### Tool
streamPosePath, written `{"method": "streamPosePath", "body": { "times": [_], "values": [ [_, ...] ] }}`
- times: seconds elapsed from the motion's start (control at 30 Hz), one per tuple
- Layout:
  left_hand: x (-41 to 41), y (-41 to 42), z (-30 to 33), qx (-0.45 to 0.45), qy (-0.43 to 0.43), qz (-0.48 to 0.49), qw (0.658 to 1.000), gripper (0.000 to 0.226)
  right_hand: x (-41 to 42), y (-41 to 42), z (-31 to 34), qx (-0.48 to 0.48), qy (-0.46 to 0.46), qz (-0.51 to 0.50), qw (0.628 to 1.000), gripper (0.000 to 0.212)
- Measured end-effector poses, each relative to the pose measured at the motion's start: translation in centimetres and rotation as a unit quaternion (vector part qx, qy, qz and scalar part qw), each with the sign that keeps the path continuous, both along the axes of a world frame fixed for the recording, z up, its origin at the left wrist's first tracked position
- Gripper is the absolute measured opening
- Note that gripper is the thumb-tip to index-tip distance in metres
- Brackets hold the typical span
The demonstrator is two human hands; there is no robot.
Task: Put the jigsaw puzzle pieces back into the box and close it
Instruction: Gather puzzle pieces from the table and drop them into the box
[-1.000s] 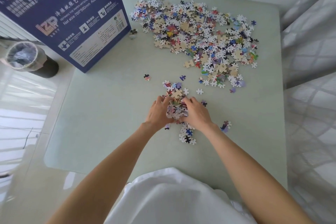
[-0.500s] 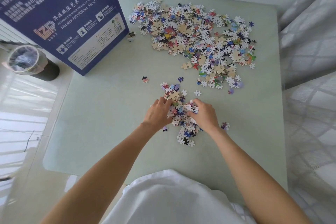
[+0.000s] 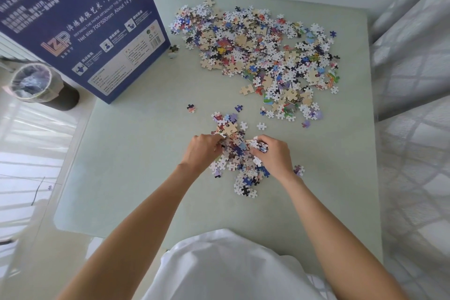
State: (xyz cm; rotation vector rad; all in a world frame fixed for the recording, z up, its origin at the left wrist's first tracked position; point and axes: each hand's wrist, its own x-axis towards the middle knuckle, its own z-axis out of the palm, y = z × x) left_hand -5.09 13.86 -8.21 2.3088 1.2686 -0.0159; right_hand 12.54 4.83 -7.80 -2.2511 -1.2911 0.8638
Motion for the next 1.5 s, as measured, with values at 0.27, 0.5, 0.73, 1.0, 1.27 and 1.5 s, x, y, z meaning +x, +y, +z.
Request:
{"method": "streamPosePath", "body": {
  "times": [0.27, 0.5, 0.73, 1.0, 1.27, 1.5],
  "values": [
    [-1.9, 0.8, 3.0, -0.118, -0.114, 0.109, 0.98, 0.013, 0.2, 0.3, 2.9, -0.005, 0.02, -0.017, 1.0, 0.031],
    [-5.0, 3.9, 14.2, -0.085, -0.259, 0.114, 0.955, 0.013, -1.1, 4.8, 11.5, 0.065, 0.057, 0.061, 0.994, 0.033],
    [-10.6, 14.7, 29.2, 0.266, -0.34, 0.136, 0.892, 0.023, -4.1, 17.2, 23.5, 0.228, 0.057, 0.159, 0.959, 0.024],
    [-14.9, 24.0, 32.0, 0.413, -0.151, 0.121, 0.89, 0.022, -8.6, 31.1, 32.1, 0.382, -0.023, 0.221, 0.897, 0.02],
    [-16.7, 25.1, 31.3, 0.289, -0.087, 0.186, 0.935, 0.023, -13.9, 39.8, 34.1, 0.352, -0.128, 0.455, 0.808, 0.023],
    [-17.2, 25.7, 31.0, 0.231, -0.078, 0.198, 0.949, 0.024, -15.4, 41.8, 32.6, 0.249, -0.169, 0.539, 0.787, 0.025]
  ]
}}
